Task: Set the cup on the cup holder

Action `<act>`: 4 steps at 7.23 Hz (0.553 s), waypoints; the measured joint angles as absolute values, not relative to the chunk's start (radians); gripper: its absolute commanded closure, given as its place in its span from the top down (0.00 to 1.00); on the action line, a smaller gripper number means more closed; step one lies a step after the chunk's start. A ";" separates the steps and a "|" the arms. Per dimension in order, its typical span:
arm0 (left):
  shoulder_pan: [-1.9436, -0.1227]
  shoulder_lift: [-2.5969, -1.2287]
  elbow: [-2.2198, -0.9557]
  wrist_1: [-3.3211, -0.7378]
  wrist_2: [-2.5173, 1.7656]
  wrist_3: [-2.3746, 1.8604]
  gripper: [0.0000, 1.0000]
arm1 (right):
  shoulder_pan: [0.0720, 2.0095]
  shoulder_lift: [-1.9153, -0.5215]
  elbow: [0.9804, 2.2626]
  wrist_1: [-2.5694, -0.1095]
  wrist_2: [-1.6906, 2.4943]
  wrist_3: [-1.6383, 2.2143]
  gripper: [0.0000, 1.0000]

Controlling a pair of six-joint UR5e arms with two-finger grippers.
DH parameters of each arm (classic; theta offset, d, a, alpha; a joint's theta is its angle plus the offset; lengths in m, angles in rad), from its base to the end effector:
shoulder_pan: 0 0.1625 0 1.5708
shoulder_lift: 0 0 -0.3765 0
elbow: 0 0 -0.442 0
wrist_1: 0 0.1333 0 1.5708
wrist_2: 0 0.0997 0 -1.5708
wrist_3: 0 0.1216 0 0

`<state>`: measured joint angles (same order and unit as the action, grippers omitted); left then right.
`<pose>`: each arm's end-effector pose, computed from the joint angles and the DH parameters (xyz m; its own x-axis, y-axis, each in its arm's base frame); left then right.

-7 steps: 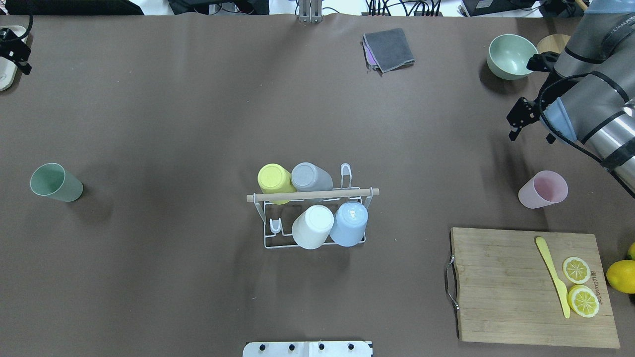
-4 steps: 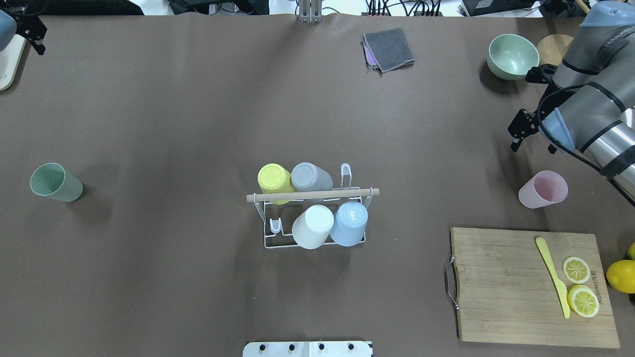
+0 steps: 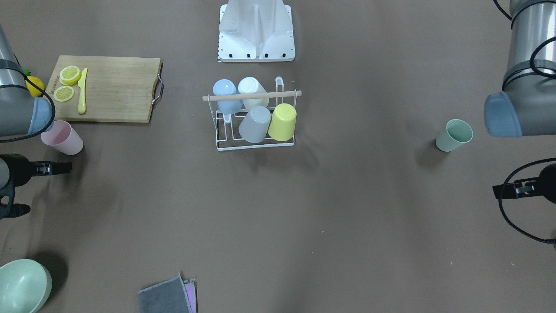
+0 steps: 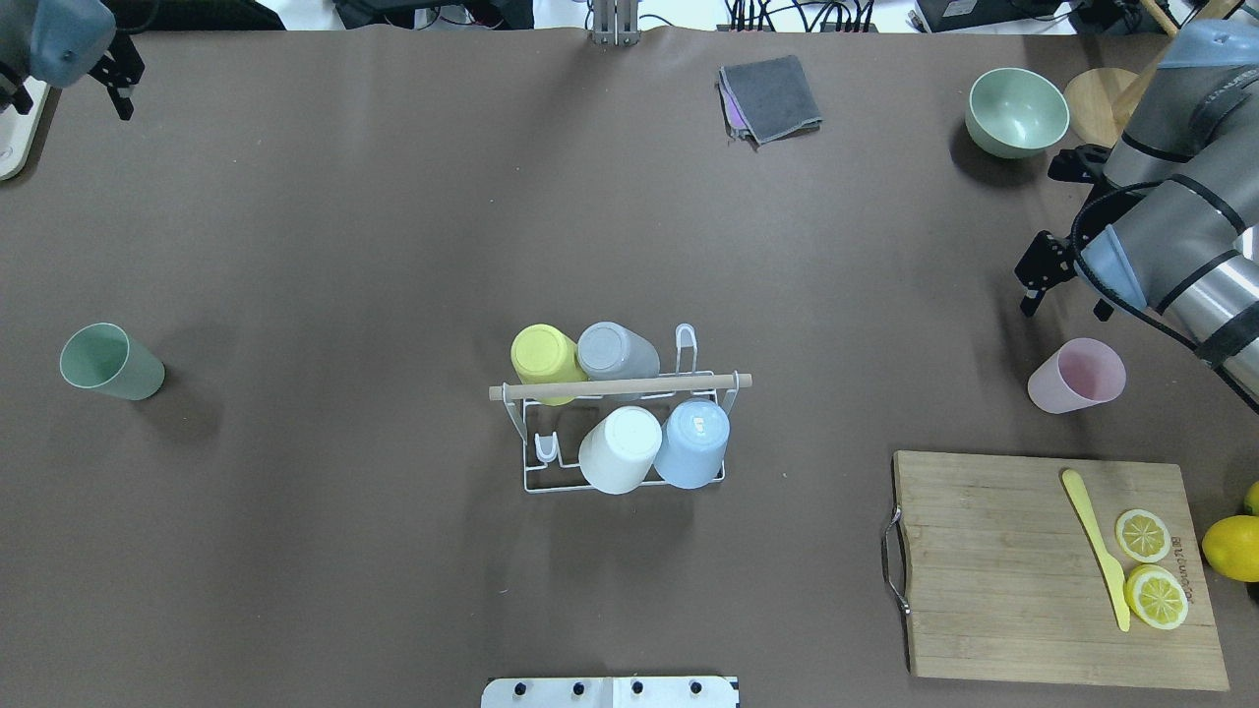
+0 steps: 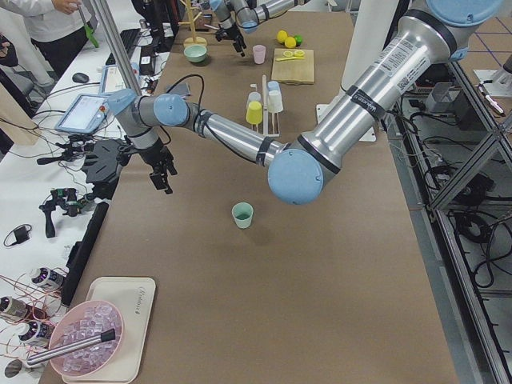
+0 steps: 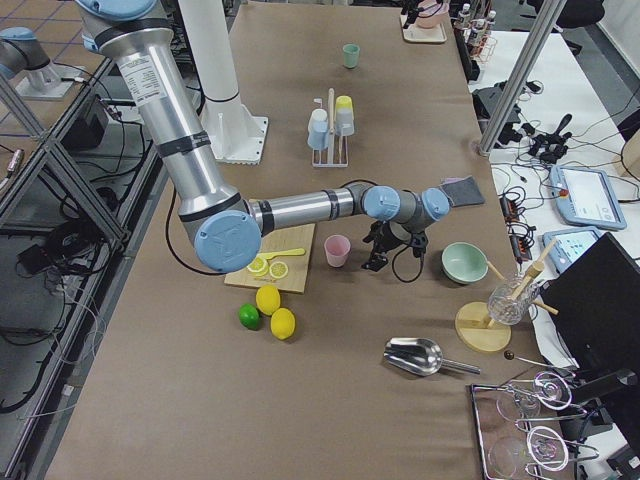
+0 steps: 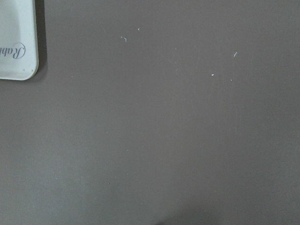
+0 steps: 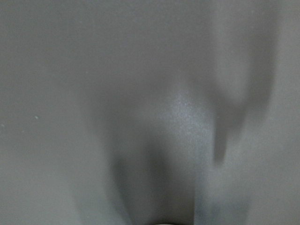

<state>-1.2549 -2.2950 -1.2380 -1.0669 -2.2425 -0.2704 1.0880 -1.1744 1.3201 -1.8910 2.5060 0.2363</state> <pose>0.1771 -0.7274 0.3817 0.8204 -0.0819 -0.5659 -0.0930 0.9574 -0.2734 -0.2789 -0.6084 0.5340 0.6813 0.0566 0.7298 0.3062 0.8836 -0.3543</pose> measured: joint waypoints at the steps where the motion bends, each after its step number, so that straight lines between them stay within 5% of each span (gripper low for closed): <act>1: -1.233 -2.301 -1.227 -1.045 -2.243 -0.272 0.98 | 1.081 -1.175 1.321 -1.899 2.515 0.235 0.99; 4: -1.157 -2.305 -1.220 -0.975 -2.246 -0.285 0.97 | 1.061 -1.188 1.326 -1.905 2.527 0.234 0.98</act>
